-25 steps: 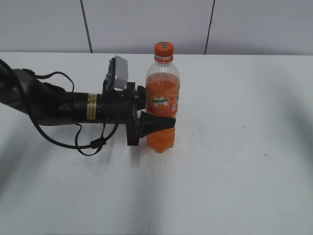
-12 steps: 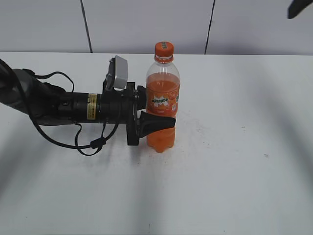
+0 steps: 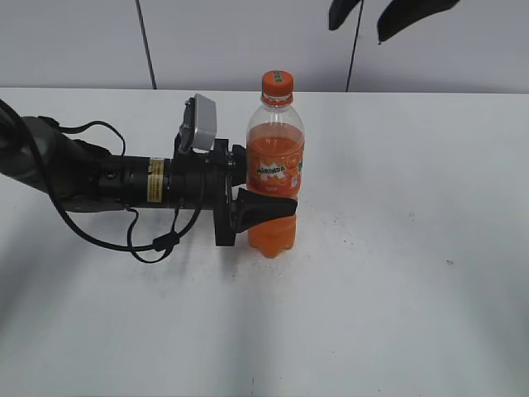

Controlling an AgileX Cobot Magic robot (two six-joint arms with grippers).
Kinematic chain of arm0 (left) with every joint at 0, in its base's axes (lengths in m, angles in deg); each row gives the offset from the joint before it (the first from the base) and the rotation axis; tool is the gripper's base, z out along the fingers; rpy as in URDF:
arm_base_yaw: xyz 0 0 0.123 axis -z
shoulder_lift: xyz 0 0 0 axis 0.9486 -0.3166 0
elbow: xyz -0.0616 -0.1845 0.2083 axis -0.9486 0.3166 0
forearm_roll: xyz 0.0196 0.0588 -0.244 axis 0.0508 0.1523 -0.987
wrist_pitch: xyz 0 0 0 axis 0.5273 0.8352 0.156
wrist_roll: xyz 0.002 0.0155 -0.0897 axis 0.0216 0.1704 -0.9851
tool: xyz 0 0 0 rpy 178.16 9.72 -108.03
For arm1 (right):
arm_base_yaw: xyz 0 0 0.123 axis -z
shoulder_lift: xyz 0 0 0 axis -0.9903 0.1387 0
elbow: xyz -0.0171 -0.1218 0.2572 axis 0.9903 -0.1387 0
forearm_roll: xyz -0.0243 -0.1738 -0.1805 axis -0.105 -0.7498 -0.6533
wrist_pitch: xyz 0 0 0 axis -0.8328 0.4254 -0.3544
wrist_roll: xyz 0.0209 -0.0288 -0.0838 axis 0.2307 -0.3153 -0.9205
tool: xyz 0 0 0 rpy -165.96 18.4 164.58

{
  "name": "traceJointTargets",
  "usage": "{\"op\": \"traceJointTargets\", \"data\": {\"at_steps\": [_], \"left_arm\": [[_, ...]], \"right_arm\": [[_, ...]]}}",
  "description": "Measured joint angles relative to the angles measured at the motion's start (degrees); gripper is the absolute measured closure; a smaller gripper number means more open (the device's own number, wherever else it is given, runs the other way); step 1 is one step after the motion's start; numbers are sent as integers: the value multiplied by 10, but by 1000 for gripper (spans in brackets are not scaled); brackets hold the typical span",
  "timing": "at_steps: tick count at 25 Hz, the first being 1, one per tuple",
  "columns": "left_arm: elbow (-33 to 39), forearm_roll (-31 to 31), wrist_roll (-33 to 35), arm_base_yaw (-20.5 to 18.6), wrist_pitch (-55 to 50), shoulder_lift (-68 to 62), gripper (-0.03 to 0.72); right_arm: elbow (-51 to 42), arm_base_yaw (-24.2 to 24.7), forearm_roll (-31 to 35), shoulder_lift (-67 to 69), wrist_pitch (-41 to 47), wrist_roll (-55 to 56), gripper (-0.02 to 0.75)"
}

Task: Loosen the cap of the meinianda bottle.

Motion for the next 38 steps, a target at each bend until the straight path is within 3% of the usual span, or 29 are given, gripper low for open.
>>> {"op": "traceJointTargets", "data": {"at_steps": [12,20,38], "left_arm": [[0,0,0,0,0,0,262],[0,0,0,0,0,0,262],[0,0,0,0,0,0,262]], "right_arm": [[12,-74,-21,44,-2,24,330],[13,-85,-25,50,-54,25,330],[14,-87,-28,87,-43,25,335]]}}
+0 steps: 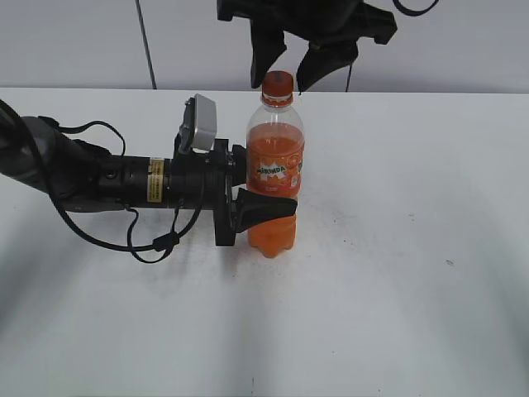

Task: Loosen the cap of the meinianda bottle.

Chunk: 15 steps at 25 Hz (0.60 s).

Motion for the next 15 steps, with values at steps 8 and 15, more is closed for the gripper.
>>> {"op": "traceJointTargets", "data": {"at_steps": [8,15], "left_arm": [[0,0,0,0,0,0,262],[0,0,0,0,0,0,262]], "right_arm": [[0,-1,1,0,9,-2,458],[2,-1,6,0,9,-116,467]]}}
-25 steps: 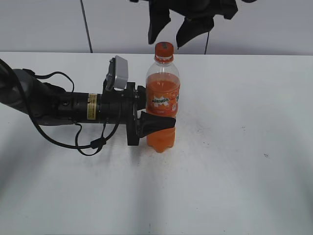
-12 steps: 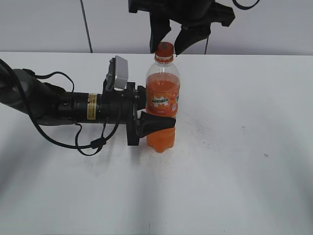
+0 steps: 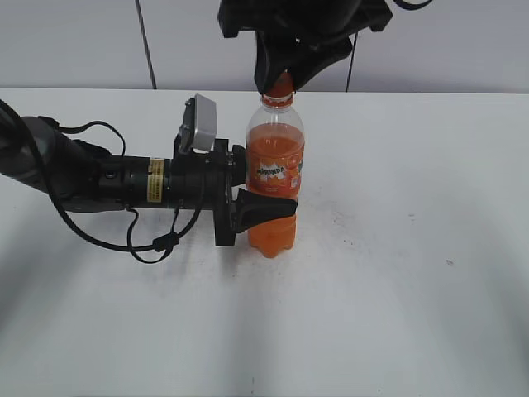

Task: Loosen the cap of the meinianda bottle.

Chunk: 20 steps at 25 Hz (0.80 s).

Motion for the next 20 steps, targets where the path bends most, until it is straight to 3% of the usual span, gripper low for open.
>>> {"op": "traceJointTargets", "data": {"at_steps": [7,14,20], "left_arm": [[0,4,4,0,1,0,262],[0,4,4,0,1,0,262],[0,4,4,0,1,0,262]], "right_arm": [[2,0,13,0,17,-357,468],[2,0,14,0,19,-568,468],[2,0,17,0,21,-680,468]]}}
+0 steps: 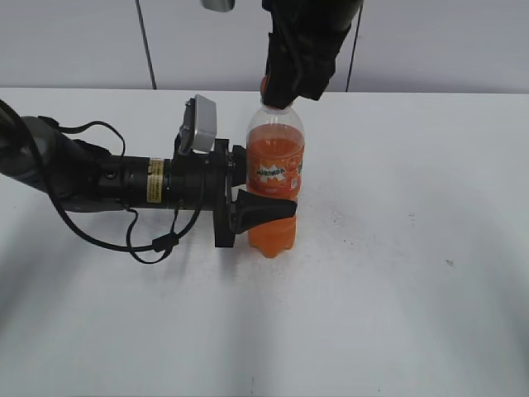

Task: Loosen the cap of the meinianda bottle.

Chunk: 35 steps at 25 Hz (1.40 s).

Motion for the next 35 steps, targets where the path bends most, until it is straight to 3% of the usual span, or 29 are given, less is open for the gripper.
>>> {"op": "traceJointTargets", "data": {"at_steps": [16,26,31,35], "left_arm": [[0,-2,-2,0,-1,0,262],[0,-2,-2,0,-2,0,262],[0,-3,-2,0,-2,0,262],[0,-3,-2,0,-2,0,262]], "right_arm": [[29,0,17,-25,13,17,475],[41,8,-151,-46,14,371,475],[32,53,-129,-53,14,517,475],[-18,124,-109,-72,14,554,475]]}}
